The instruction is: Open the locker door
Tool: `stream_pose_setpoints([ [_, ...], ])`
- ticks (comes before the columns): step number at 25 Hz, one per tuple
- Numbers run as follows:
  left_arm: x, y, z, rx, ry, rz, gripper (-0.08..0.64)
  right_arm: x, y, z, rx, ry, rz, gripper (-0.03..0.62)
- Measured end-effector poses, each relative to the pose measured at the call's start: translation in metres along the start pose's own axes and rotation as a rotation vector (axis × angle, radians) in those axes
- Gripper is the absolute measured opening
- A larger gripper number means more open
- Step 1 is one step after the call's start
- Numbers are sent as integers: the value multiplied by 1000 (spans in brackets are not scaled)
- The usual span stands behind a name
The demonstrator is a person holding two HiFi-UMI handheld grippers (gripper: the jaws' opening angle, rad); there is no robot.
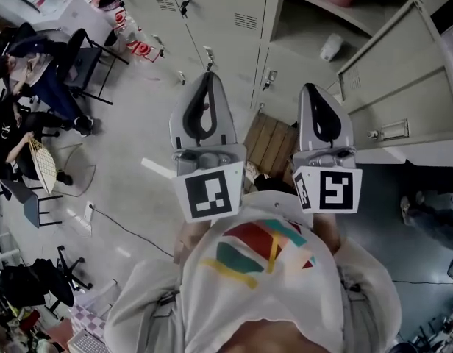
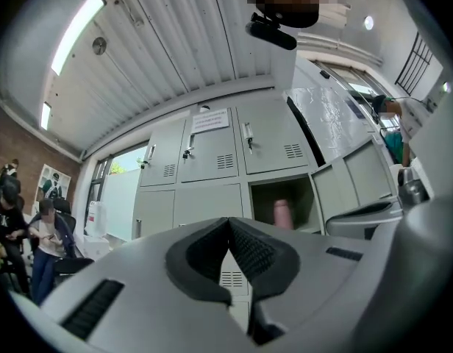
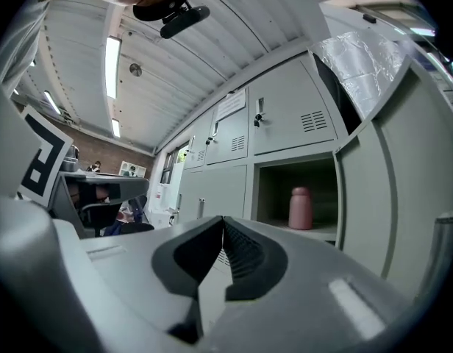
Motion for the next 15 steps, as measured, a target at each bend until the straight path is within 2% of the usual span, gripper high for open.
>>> stream_pose_setpoints([
  [15, -6, 0, -9, -3, 43, -17, 15, -5, -5, -26, -12, 40, 30, 5],
])
Point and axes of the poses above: the fingertips, and each gripper's own axes: z backward along the fingers, x to its right, y out of its top, the point moved 5 cm from there along z, backward along the fingers, and after that the axes turned 2 degrees about y, right-handed, at the moved point
